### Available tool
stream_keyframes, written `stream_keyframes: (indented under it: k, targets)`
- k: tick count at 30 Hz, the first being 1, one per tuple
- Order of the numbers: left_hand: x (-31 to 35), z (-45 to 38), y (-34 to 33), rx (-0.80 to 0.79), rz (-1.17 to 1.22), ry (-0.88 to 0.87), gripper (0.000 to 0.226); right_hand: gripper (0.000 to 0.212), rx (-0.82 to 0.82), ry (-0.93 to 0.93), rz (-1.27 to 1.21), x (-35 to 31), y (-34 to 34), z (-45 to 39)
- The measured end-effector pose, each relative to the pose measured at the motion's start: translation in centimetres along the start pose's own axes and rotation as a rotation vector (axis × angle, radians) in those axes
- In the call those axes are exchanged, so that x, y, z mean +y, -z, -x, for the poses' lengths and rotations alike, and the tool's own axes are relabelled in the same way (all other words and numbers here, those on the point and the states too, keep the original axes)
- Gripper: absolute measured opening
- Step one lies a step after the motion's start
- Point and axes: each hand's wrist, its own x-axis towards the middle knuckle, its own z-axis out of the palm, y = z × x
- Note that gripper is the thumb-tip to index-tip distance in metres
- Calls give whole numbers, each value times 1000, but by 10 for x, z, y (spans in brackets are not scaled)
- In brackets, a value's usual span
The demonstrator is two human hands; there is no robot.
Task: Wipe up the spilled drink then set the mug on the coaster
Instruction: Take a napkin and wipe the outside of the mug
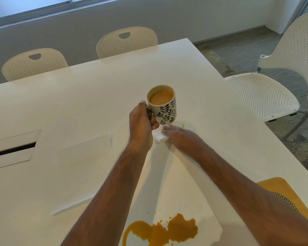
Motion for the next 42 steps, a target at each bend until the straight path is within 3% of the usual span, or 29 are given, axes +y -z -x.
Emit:
stream_keyframes:
  k: [7,14,27,35,42]
  targets:
    - [-3,-1,2,0,-9,14,33,46,-29,35,14,26,4,38]
    - [-10,-2,-2,-8,-38,33,32,46,128,-235,-51,48,15,18]
    - [-23,-18,-3,-14,-65,39,30,48,-14,60,18,-17,-15,45]
    - [-49,-24,-1,-29,-127,88,25,47,-184,44,-22,-15,11,82]
    - [-62,-29,0,-36,-158,122,25,45,-168,23,-39,-15,23,85]
